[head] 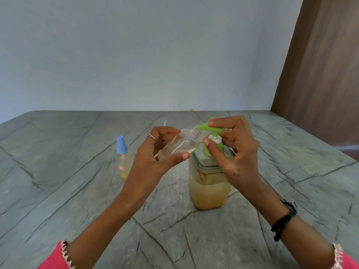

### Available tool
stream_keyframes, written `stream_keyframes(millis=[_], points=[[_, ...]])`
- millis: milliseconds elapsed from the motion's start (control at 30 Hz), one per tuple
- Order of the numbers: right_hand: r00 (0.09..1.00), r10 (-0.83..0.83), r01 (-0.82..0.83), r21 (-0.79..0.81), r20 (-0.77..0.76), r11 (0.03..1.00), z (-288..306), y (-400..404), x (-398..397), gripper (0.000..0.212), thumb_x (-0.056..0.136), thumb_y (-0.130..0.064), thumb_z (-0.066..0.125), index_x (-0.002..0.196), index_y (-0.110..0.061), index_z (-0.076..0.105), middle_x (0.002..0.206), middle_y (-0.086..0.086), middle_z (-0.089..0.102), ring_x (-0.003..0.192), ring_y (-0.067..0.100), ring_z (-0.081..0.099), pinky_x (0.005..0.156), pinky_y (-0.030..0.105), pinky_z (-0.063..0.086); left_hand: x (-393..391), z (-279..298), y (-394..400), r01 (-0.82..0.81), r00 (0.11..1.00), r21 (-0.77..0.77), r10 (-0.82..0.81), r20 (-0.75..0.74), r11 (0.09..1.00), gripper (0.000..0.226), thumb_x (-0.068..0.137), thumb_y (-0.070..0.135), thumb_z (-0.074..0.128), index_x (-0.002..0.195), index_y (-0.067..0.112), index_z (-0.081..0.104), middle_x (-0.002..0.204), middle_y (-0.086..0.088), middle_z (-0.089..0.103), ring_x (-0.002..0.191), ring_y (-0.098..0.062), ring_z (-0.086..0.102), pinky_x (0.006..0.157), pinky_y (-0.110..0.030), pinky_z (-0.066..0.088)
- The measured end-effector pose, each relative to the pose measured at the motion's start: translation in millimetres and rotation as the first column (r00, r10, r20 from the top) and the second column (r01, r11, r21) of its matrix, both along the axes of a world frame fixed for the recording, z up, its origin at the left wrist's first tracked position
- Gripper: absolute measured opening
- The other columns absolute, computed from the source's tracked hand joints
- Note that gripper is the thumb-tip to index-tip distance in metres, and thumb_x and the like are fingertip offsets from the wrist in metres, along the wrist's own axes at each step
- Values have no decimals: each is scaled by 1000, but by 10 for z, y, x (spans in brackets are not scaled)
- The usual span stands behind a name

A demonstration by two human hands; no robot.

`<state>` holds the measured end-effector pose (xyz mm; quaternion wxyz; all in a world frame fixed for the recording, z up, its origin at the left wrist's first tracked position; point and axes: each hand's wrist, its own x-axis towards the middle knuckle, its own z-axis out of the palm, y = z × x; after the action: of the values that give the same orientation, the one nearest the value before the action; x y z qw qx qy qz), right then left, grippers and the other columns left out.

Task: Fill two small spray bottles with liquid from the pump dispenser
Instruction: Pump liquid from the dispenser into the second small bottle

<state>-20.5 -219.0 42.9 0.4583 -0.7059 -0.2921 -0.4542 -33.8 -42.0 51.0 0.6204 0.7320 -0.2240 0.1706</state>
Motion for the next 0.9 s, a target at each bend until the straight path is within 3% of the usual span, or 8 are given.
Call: stream_keyframes(millis=[200, 467, 633, 800, 900], points=[[998, 64, -64, 18, -26, 998, 12, 6, -21, 30, 83, -6, 65, 110, -16, 58, 111, -3, 55, 94, 9, 62, 75, 19, 53, 10, 0, 14, 12, 1000, -21, -12, -8, 1000, 42, 59, 30, 71, 99, 31, 55, 93, 29, 65, 96, 5, 60, 79, -22, 55], [995, 89, -87, 47, -37, 995, 50, 5, -4, 27, 80, -7, 67, 102, -23, 62, 105, -5, 57, 93, 10, 64, 70, 20, 55, 3, 13, -4, 20, 1000, -19, -20, 4, 1000, 42, 59, 31, 71, 98, 32, 54, 92, 33, 64, 93, 8, 59, 70, -12, 52], [998, 37, -35, 39, -52, 999, 102, 22, -14, 40, 77, -5, 70, 99, -37, 59, 97, -15, 56, 89, 2, 63, 66, 14, 53, -6, 25, -21, 40, 999, -25, -40, 2, 999, 42, 59, 29, 71, 97, 32, 55, 91, 32, 64, 93, 8, 60, 69, -10, 50], [1000, 5, -5, 6, -30, 1000, 132, 22, 2, 30, 73, 2, 69, 87, -24, 61, 85, -6, 58, 82, 18, 66, 60, 32, 56, 15, 5, -2, 32, 999, -14, -32, -2, 999, 41, 59, 30, 72, 97, 32, 56, 93, 29, 65, 96, 6, 60, 77, -16, 53], [999, 27, -27, -3, -30, 1000, 130, 17, 9, 31, 73, 1, 69, 88, -25, 62, 86, -6, 57, 83, 18, 65, 60, 30, 56, 18, 7, 5, 28, 1000, -8, -28, -4, 1000, 43, 59, 30, 73, 98, 32, 56, 94, 29, 65, 98, 5, 60, 79, -19, 54]])
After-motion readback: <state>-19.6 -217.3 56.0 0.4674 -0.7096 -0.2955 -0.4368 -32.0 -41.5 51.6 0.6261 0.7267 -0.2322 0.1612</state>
